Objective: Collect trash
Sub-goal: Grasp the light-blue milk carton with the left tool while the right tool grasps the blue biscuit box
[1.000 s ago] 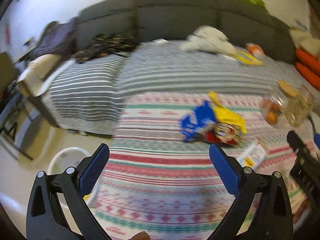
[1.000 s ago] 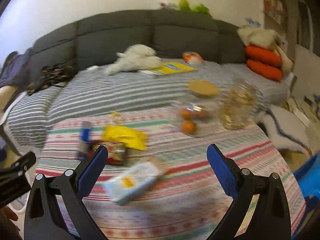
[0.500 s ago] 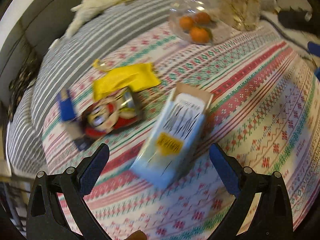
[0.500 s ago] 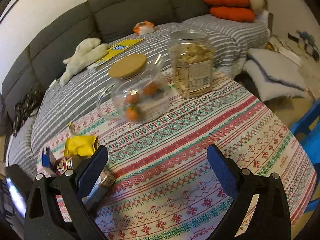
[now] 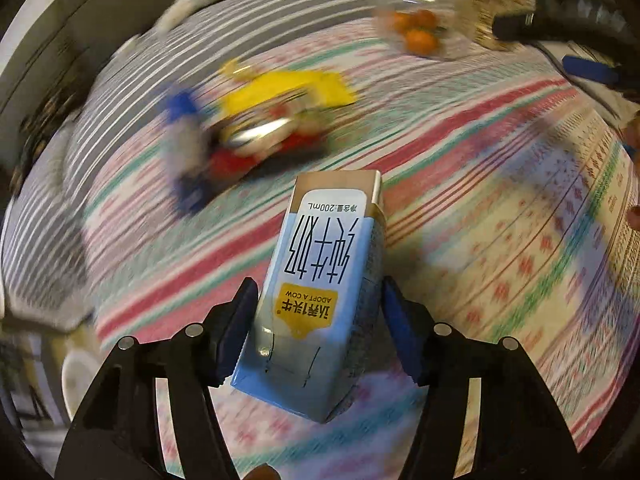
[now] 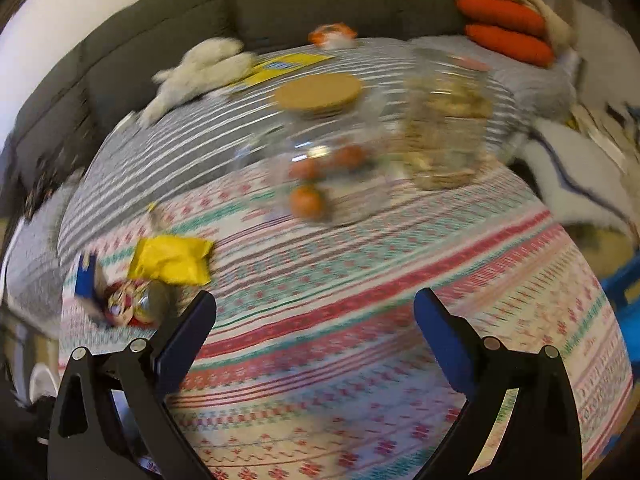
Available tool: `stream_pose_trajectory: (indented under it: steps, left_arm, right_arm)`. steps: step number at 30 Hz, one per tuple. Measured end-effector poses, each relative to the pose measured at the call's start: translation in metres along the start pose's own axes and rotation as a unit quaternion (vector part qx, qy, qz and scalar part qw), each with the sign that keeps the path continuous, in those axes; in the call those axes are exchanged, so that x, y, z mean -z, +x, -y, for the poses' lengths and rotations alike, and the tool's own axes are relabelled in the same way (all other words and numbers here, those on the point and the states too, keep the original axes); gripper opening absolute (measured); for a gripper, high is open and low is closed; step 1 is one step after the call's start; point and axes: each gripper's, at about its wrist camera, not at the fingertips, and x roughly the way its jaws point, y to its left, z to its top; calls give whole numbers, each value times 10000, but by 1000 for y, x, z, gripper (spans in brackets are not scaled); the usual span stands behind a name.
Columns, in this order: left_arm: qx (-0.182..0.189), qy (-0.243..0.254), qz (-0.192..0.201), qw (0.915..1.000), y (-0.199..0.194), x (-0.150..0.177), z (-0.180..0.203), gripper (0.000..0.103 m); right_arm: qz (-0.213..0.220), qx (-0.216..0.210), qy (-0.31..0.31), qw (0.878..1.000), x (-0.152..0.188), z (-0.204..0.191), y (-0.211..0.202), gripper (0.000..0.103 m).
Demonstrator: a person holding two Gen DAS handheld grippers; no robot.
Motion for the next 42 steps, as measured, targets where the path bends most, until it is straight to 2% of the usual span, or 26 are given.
stream_pose_trajectory:
  steps: [2, 4, 7, 11, 14, 15, 18, 20, 23, 25, 26, 27, 28, 29, 31, 38, 41, 42]
  left_arm:
    - [-80, -456, 15, 9989, -17, 10, -25, 59]
    - [15, -986, 153, 9950, -31, 15, -51, 58]
    - [-91, -1699, 558, 9838, -54, 24, -87, 57]
    - [-124, -2368, 836, 9679, -66, 30, -119, 55]
    - [-191, -2571, 863, 9623, -72, 33, -136, 48]
    - [-184, -2601, 875, 9614, -73, 32, -139, 33]
    - [-177, -2600, 971, 9605, -80, 34, -147, 31]
    - [-16, -2695, 782, 9598, -70, 37, -157, 31]
    - [701, -2939, 360, 9526, -50, 46, -168, 31]
    - [705, -2966, 281, 9520, -49, 49, -174, 46]
    - [641, -2934, 261, 9535, -52, 51, -175, 51]
    - [581, -2928, 246, 9541, -54, 53, -177, 59]
    - [525, -2941, 234, 9540, -57, 55, -179, 67]
    - [475, -2977, 217, 9532, -60, 57, -180, 71]
    - [438, -3064, 136, 9508, -60, 62, -183, 88]
    - [595, -3260, -475, 9423, -36, 64, -170, 90]
    - [455, -3123, -642, 9467, -28, 63, -157, 89]
    - [380, -3067, -683, 9486, -26, 63, -153, 83]
  right_arm:
    - [-48, -154, -353, 9992, 5, -26, 7, 96]
    - [-68, -321, -595, 9977, 7, -50, 12, 96]
    - [-72, -595, -748, 9954, 5, -83, 15, 96]
    - [-155, -1079, -937, 9896, -4, -136, 20, 96]
    - [-289, -1211, -1140, 9856, -7, -167, 31, 96]
    - [-332, -1222, -1183, 9849, -7, -177, 38, 96]
    - [-628, -1428, -1232, 9800, -4, -197, 60, 96]
    - [-892, -1464, -1234, 9774, 0, -207, 75, 96]
    - [-798, -1430, -1435, 9760, 4, -216, 81, 93]
    - [-816, -1471, -1475, 9746, 4, -218, 81, 66]
    - [-850, -1484, -1528, 9734, 4, -220, 82, 57]
    - [-869, -1504, -1570, 9722, 3, -220, 83, 36]
    - [-890, -1555, -1573, 9712, 4, -218, 83, 31]
    - [-881, -1650, -1510, 9707, 3, -216, 81, 28]
    - [-748, -1665, -1496, 9718, 2, -215, 75, 26]
    - [-143, -1738, -1506, 9731, -12, -202, 29, 24]
    - [81, -1688, -1595, 9726, -15, -195, 12, 24]
    - [136, -1678, -1615, 9724, -15, -190, 6, 24]
